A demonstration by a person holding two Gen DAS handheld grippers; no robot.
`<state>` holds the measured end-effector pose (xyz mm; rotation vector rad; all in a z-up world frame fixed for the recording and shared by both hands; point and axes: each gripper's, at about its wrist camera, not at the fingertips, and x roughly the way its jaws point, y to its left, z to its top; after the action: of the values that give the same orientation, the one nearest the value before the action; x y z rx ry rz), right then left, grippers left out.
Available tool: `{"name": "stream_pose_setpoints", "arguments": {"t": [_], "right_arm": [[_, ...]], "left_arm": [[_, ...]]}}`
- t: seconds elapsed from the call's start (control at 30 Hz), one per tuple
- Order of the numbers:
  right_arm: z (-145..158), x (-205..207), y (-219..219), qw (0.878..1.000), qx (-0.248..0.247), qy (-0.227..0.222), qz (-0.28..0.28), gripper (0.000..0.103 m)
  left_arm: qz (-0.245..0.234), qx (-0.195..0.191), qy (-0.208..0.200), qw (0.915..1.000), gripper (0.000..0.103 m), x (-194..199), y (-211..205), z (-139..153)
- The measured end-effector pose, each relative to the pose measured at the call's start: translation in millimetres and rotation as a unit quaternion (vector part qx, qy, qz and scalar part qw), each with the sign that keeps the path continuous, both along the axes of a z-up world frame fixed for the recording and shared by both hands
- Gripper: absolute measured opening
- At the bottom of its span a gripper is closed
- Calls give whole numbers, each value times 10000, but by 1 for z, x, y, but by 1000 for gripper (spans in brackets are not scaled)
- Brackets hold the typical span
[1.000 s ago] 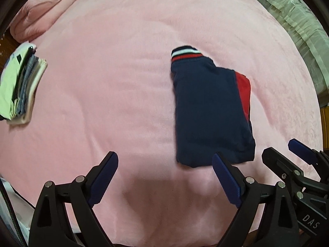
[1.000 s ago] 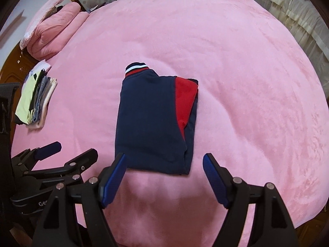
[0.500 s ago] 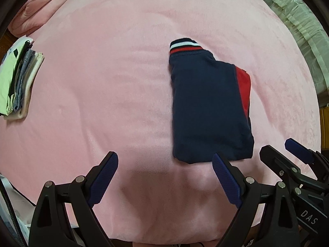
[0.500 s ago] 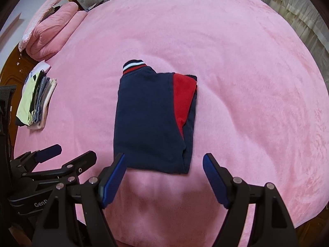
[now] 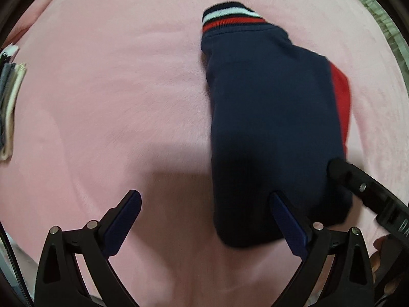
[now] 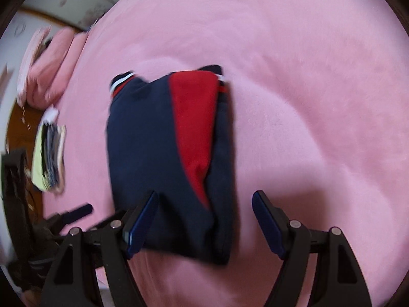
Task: Fold large clothes
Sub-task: 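Grasp the folded jacket bundle with both tools, then carry the folded jacket onto the clothes stack and release it with both tools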
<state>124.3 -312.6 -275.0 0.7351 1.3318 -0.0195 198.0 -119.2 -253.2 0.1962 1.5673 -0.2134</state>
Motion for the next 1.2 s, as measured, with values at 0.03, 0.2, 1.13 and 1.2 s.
{"name": "stream_pose_setpoints", "arguments": {"t": [0.03, 0.2, 1.13, 1.2], "right_arm": [[-6, 1, -3, 9998, 177, -51, -91, 76], [-34, 5, -17, 9941, 982, -370, -264, 76], [-3, 28, 83, 9867, 1349, -896, -124, 50], [-3, 30, 116, 9856, 1489, -773, -202, 48]], "left_arm": [[-14, -86, 29, 10000, 100, 4, -1, -4], [-87, -328, 13, 9994, 103, 9, 0, -14], [857, -4269, 773, 8969, 59, 14, 152, -39], [1062, -4184, 743, 8990, 59, 17, 191, -33]]}}
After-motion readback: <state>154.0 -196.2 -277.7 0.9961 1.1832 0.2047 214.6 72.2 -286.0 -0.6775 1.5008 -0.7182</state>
